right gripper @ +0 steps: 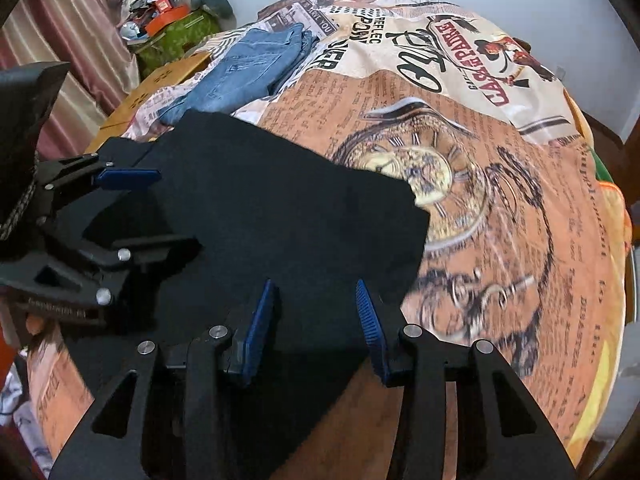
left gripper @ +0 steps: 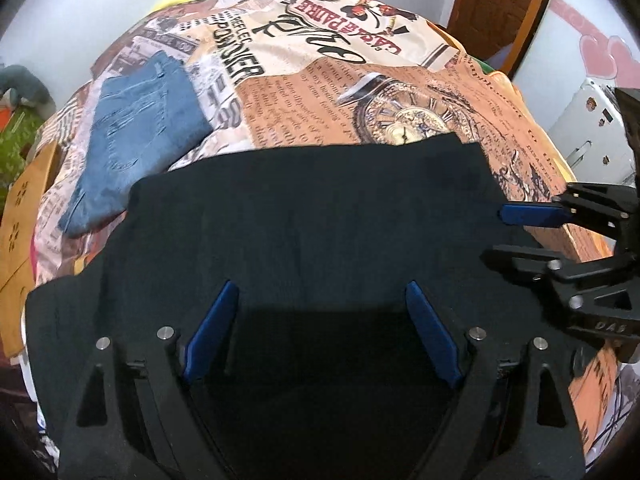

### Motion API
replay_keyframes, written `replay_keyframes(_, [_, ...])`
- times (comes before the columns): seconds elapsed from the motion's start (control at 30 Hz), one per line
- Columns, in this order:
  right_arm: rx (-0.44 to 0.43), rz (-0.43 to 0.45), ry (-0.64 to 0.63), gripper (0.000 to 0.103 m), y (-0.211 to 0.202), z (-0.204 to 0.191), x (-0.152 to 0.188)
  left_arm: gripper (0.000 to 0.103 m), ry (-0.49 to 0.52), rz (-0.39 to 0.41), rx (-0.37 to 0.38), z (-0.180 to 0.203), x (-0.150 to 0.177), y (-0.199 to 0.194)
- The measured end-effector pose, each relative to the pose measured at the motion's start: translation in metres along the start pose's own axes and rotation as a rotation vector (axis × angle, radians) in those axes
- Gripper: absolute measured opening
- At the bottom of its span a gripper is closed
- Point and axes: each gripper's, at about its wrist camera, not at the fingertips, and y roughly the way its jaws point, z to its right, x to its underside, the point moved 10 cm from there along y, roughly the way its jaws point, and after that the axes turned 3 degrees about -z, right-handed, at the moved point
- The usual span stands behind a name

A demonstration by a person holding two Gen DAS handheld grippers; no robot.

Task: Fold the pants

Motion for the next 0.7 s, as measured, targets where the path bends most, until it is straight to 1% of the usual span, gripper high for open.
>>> replay_keyframes(0.17, [-0.005,-0.004,0.044,0.040,-0.012,0.000,0.017,0.088,-0.039,0.021,-0.028,-0.008,0.018,-0.014])
replay_keyframes(0.3, [-0.029,0.000,0.097,0.040,-0.021,0.002,0.027,0.088,-0.056,0.038,-0.065,-0.015,0.032,-0.027])
replay_keyframes(0.37, [-0.017,0.008,0.119,0.045,-0.027,0.005,0.029,0.088,-0.067,0.050,-0.078,-0.018,0.038,-0.035])
replay_keyframes(0.43, [0.004,0.023,0.127,0.046,-0.035,0.007,0.028,0.088,-0.077,0.054,-0.091,-0.023,0.044,-0.044])
replay_keyframes(0.53, [0.022,0.056,0.120,0.046,-0.048,0.004,0.021,0.088,-0.101,0.077,-0.137,-0.036,0.052,-0.062])
replay_keyframes(0.6, [0.040,0.092,0.096,0.046,-0.059,0.000,0.014,0.088,-0.140,0.099,-0.152,-0.049,0.057,-0.076])
replay_keyframes(0.7, [0.054,0.138,0.050,0.051,-0.073,-0.008,0.002,0.088,-0.213,0.122,-0.181,-0.075,0.064,-0.094])
